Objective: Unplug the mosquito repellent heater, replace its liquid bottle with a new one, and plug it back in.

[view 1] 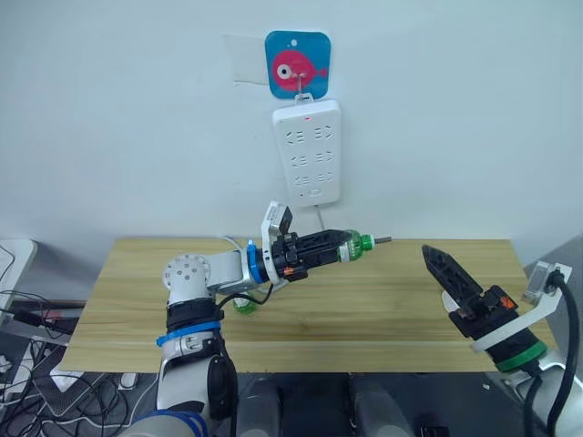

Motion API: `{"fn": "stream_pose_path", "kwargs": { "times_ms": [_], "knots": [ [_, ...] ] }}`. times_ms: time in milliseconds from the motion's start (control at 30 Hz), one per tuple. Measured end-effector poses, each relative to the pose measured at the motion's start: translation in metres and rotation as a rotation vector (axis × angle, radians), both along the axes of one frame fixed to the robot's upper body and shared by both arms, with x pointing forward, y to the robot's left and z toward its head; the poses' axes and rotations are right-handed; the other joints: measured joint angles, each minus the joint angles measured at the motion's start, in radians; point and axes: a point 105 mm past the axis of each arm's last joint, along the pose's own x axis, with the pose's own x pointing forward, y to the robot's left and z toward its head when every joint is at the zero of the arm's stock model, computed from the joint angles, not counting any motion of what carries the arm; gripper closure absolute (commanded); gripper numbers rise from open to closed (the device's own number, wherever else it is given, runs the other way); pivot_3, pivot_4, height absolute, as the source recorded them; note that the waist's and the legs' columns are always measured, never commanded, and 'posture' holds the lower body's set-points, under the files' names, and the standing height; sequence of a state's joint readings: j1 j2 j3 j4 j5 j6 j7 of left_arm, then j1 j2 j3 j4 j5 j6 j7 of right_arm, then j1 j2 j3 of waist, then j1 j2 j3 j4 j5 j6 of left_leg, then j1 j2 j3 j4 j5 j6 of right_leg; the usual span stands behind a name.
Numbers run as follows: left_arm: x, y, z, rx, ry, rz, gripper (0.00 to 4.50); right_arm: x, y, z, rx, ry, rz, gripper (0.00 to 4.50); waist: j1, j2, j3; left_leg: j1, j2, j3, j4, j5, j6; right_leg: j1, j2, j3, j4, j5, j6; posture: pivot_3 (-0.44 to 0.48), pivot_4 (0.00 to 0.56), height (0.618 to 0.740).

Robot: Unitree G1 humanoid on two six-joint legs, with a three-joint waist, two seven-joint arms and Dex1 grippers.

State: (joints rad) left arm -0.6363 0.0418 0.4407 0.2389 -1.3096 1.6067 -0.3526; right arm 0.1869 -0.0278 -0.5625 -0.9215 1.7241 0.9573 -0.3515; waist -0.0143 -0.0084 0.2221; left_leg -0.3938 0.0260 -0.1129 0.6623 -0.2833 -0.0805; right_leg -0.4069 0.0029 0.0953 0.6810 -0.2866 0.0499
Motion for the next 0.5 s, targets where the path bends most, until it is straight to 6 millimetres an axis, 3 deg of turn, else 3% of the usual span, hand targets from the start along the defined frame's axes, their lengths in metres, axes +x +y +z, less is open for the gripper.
{"fn": "stream_pose_path", "kwargs": {
  "times_ms": [133, 300, 500],
  "knots": [
    [0.001, -0.011, -0.001, -0.003, 0.041, 0.028, 2.25, 0.001, 0.033, 0.009, 0.047, 0.017, 0.059, 0.06, -0.011, -0.001, 0.0, 0.0, 0.0, -0.001, 0.0, 0.003, -0.005, 0.0, 0.001, 0.0, 0.0, -0.001, 0.002, 0.073, 0.204, 0.74],
    [-0.001, -0.011, -0.006, -0.022, 0.095, 0.084, 2.25, 0.015, 0.033, 0.013, 0.037, 0.015, -0.037, 0.06, -0.011, -0.001, -0.001, -0.001, 0.0, -0.002, -0.001, 0.004, -0.007, 0.0, 0.001, 0.0, 0.0, 0.0, 0.001, 0.077, 0.207, 0.74],
    [-0.008, -0.014, 0.002, -0.04, 0.121, 0.123, 2.25, 0.019, 0.037, 0.01, 0.045, 0.029, -0.061, 0.06, -0.002, -0.001, -0.001, -0.001, 0.0, -0.002, -0.001, 0.004, -0.007, 0.0, 0.0, -0.001, 0.0, 0.0, 0.001, 0.089, 0.212, 0.74]
  ]
}}
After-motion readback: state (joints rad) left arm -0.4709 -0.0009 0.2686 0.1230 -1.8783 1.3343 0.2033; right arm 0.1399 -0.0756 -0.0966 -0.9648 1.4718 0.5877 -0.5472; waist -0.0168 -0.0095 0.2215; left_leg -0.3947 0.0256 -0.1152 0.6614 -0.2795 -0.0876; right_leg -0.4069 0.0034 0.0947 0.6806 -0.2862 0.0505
